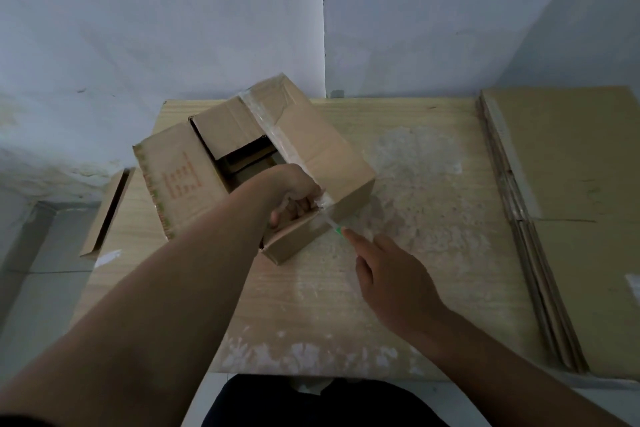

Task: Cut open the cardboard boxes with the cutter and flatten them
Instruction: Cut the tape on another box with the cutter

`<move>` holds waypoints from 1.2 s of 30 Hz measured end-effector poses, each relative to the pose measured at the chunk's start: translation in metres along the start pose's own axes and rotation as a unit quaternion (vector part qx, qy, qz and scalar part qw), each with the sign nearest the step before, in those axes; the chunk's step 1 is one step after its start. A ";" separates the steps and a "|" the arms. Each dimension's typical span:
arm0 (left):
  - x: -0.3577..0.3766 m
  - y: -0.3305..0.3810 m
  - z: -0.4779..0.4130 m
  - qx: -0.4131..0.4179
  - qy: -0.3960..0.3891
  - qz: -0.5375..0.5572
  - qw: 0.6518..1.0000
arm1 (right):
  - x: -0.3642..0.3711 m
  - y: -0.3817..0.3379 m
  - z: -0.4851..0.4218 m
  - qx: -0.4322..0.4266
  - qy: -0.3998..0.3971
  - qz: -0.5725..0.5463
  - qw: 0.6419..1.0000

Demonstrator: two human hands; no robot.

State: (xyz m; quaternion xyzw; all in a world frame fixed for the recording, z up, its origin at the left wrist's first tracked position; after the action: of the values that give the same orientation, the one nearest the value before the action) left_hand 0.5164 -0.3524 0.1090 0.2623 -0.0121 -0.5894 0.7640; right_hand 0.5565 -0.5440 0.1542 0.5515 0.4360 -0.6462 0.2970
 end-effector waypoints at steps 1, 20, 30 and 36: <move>-0.001 0.001 0.000 0.003 0.000 -0.006 1.000 | -0.002 -0.003 -0.002 -0.001 -0.008 0.003 1.000; -0.008 0.001 -0.007 -0.034 -0.079 0.003 0.996 | -0.036 -0.031 -0.038 0.018 -0.085 0.025 0.996; -0.005 0.004 -0.007 -0.045 -0.085 -0.002 0.995 | -0.043 -0.037 -0.043 0.023 -0.095 0.047 0.994; -0.001 0.001 -0.004 -0.052 -0.098 0.001 0.994 | -0.057 -0.026 -0.041 0.017 -0.070 0.110 0.991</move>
State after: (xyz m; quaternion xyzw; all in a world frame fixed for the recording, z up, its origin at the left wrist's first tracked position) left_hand 0.5181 -0.3496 0.1057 0.1633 -0.0562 -0.6110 0.7726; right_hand 0.5646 -0.5014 0.2150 0.5544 0.3393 -0.6540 0.3870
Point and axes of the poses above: each hand's wrist, its own z-axis away from the middle knuckle, its own x-axis out of the palm, y = z × x, the point moved 9 cm from there along -z, towards the middle knuckle, and after that the axes turned 14 degrees about z, right-handed, at the moved point
